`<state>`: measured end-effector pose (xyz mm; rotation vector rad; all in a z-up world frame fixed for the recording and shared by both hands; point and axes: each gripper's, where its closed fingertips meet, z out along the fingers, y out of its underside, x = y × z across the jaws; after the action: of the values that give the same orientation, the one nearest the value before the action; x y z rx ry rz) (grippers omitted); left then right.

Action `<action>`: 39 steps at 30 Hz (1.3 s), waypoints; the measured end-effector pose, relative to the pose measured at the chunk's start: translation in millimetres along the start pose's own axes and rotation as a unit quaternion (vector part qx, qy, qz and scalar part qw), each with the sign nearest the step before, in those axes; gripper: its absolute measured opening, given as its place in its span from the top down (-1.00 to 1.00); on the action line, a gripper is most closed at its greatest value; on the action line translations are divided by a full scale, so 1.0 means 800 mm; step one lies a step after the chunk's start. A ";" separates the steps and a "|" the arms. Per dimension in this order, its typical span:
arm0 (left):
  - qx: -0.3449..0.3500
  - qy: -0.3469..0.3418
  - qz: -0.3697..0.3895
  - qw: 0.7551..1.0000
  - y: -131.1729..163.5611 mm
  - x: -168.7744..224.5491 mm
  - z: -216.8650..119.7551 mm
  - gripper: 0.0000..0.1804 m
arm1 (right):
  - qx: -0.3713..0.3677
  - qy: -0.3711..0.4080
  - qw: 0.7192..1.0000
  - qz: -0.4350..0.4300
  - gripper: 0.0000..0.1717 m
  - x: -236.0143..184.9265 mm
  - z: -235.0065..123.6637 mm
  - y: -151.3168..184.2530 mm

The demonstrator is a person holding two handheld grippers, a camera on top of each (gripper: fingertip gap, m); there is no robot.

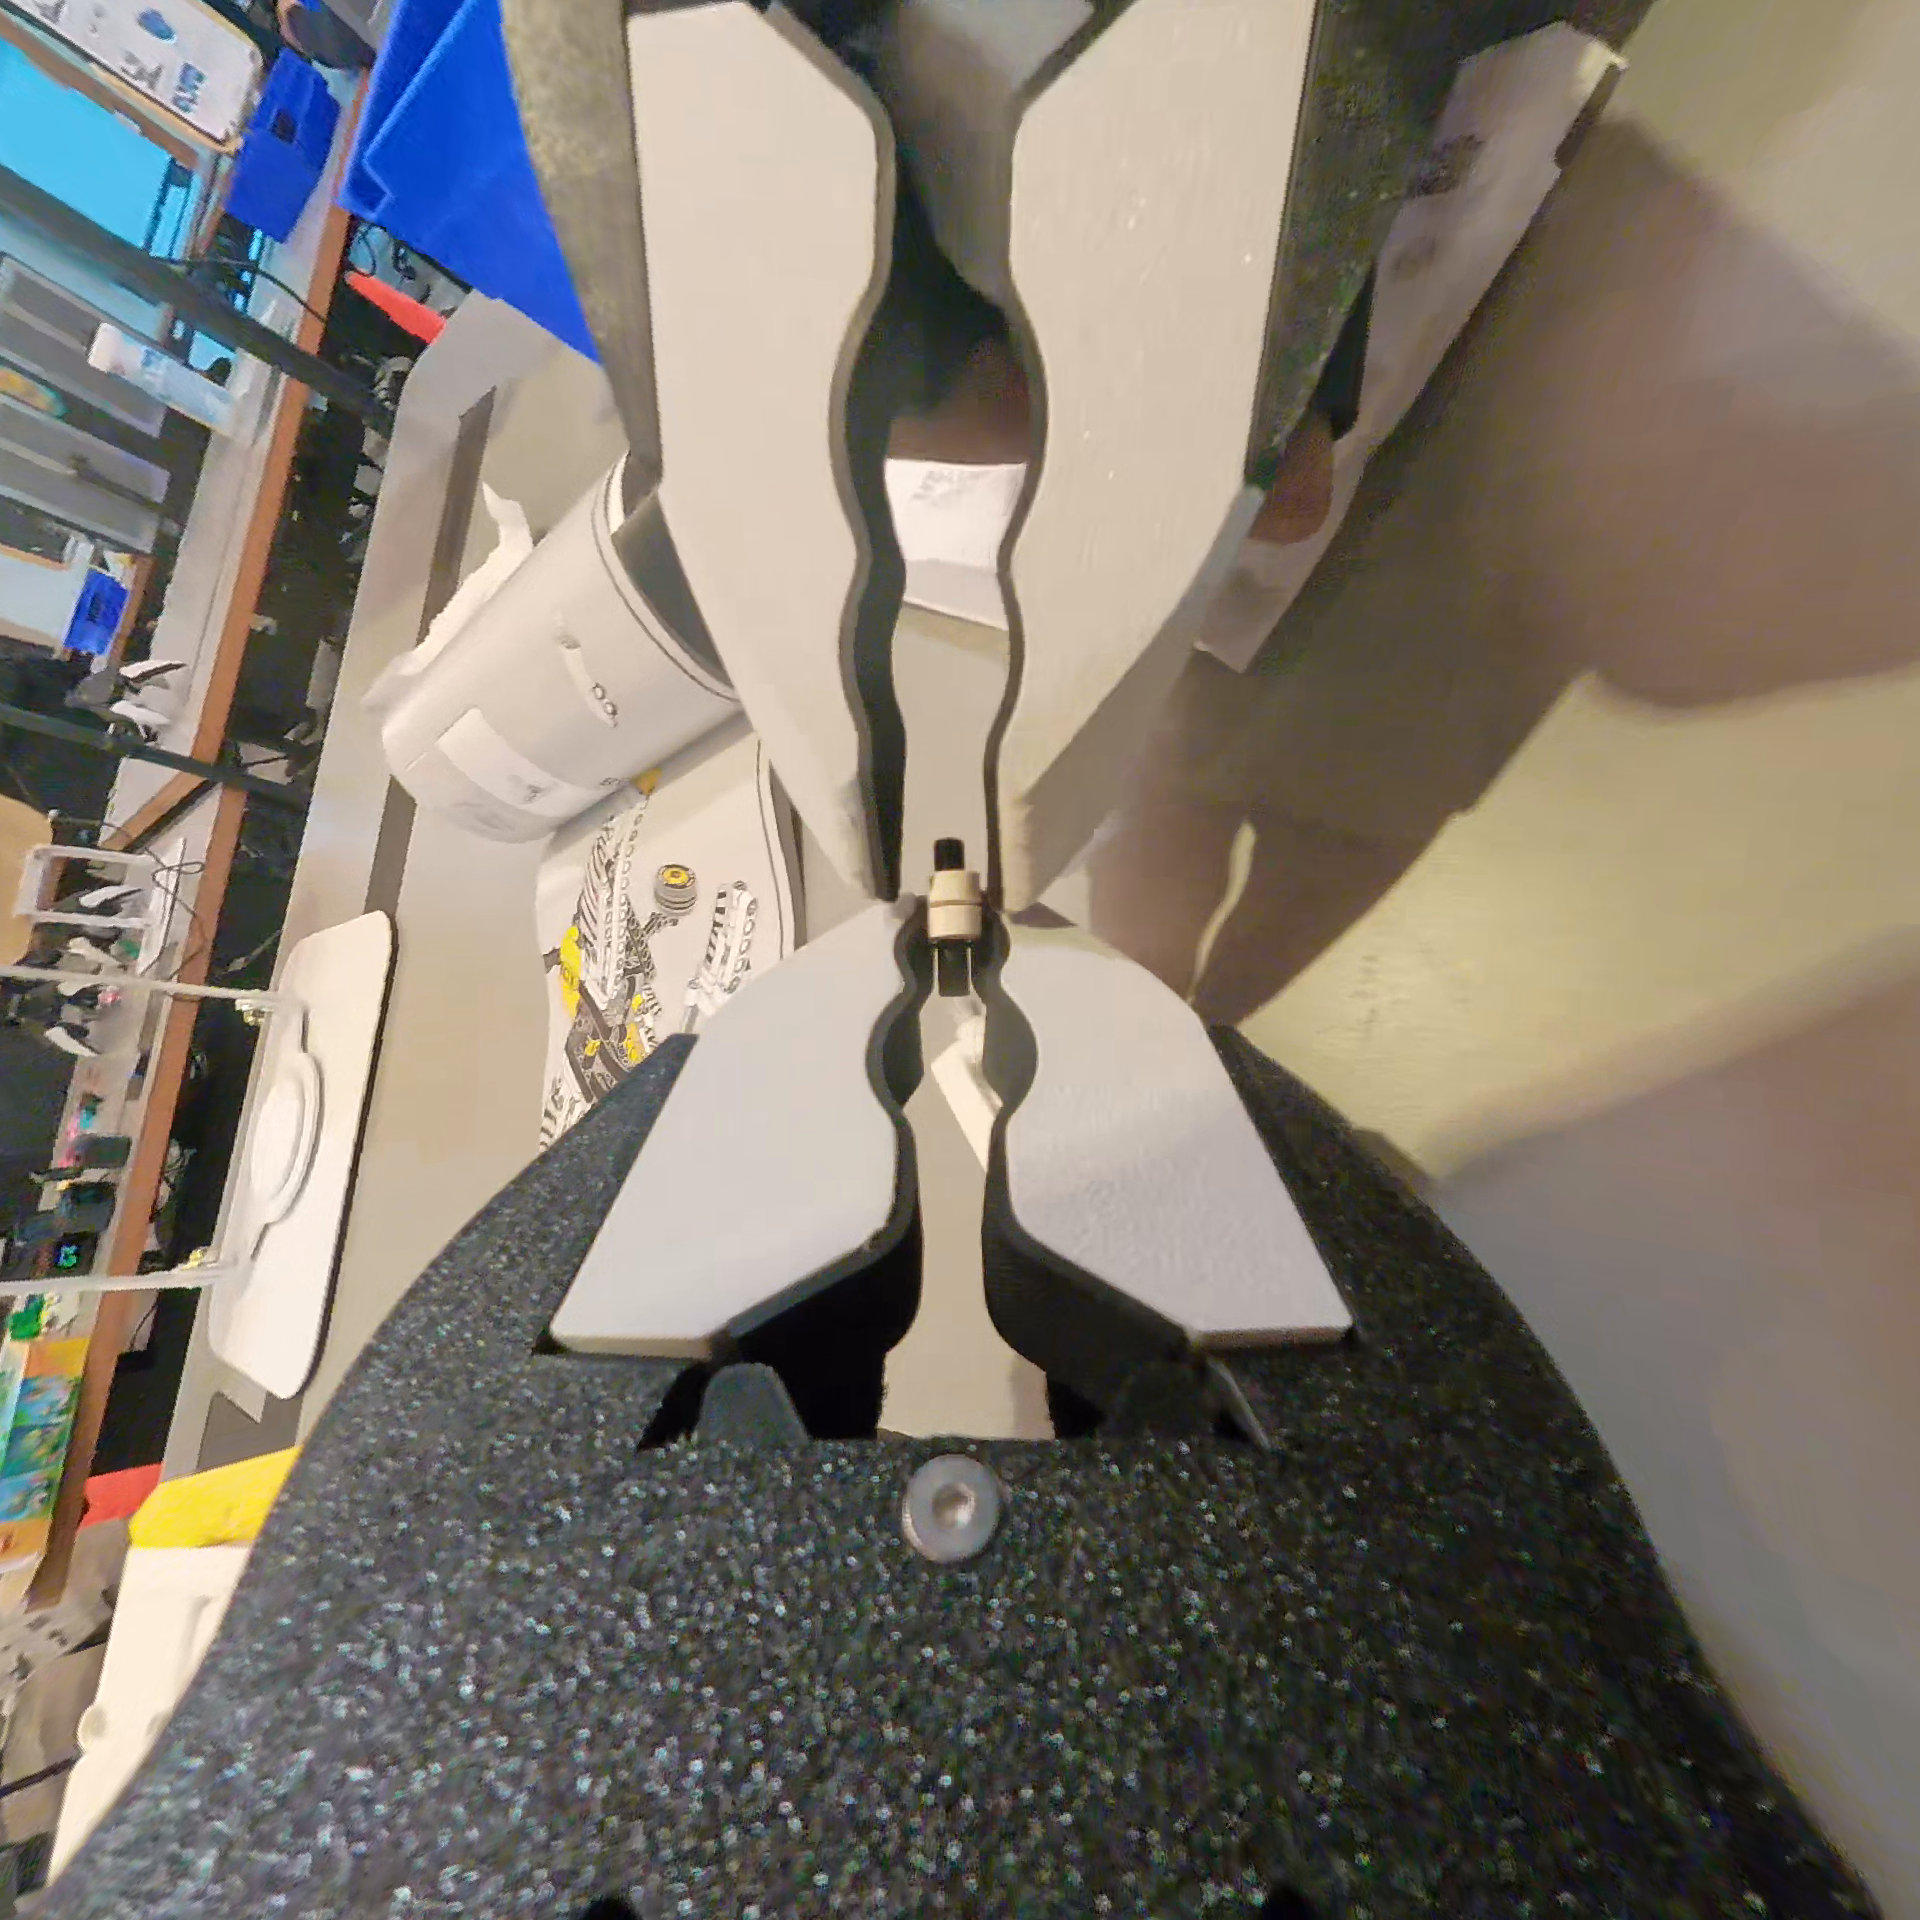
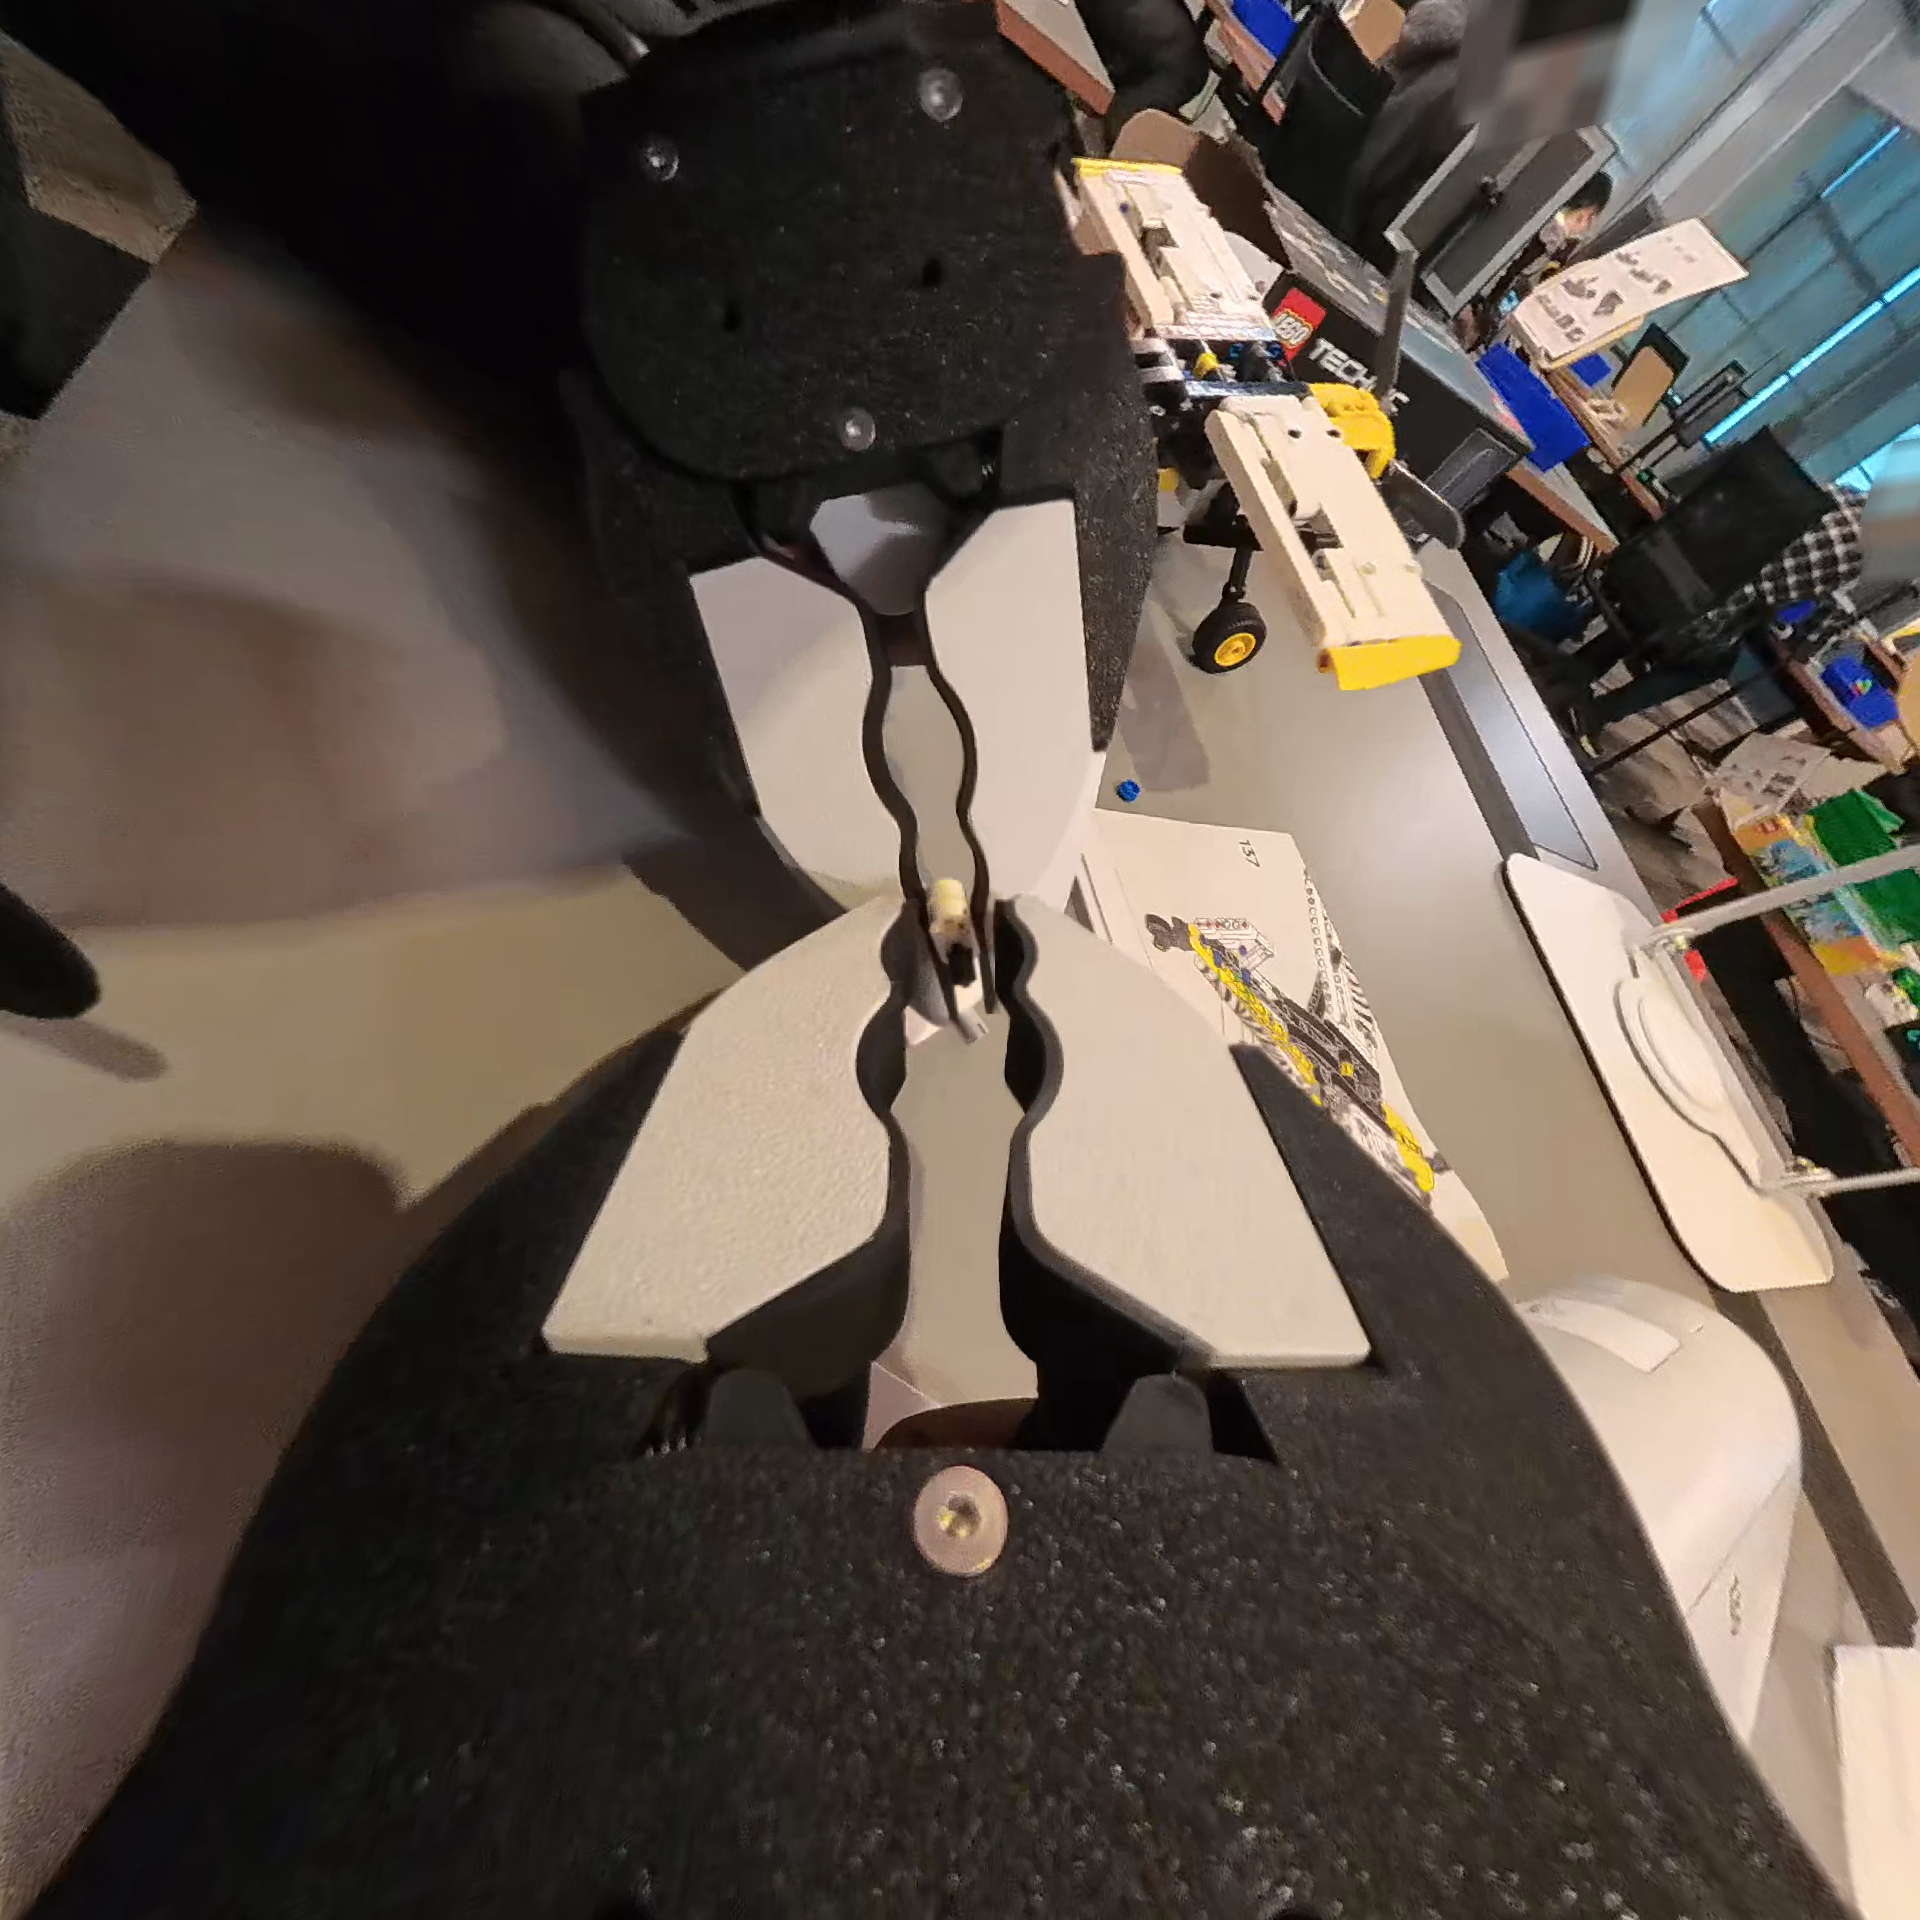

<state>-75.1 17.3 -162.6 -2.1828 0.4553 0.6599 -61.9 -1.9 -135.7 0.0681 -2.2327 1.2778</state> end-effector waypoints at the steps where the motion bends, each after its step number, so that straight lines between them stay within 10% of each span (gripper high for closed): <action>1: -0.002 0.001 0.005 1.000 -0.001 0.002 0.000 0.92 | 0.001 -0.003 1.000 -0.005 0.84 -0.002 0.000 -0.001; 28: -0.011 0.008 -0.078 0.997 0.030 -0.013 -0.007 0.99 | -0.079 0.037 0.985 0.147 1.00 0.038 -0.017 0.053; 39: 0.044 -0.021 -0.187 0.981 0.025 -0.051 -0.022 0.58 | -0.095 0.037 0.963 0.251 0.75 0.051 -0.021 0.066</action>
<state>-113.0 -4.3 -140.3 -2.0882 0.0449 0.4664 -105.1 49.5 -150.5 -0.6439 -2.3776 1.2728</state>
